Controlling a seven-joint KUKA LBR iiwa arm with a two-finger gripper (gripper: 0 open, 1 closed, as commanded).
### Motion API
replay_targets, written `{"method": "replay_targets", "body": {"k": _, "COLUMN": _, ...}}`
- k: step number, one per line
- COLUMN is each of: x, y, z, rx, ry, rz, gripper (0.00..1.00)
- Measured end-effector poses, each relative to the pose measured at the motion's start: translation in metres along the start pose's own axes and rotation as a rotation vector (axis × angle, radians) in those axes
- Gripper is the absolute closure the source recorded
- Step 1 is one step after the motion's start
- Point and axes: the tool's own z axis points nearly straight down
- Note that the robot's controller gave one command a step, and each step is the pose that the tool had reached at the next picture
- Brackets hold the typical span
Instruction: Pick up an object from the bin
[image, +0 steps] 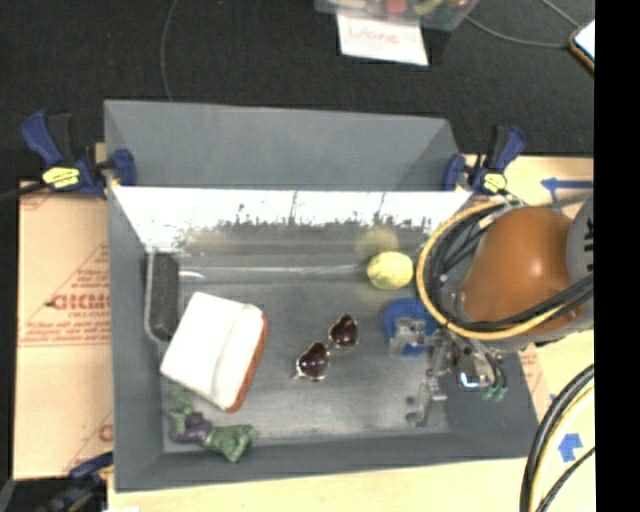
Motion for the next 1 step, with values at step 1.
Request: {"method": "replay_targets", "body": {"k": 1, "x": 0.0000, "y": 0.0001, "z": 0.0002, "rx": 0.000, "ry": 0.000, "rz": 0.001, "gripper": 0.00}}
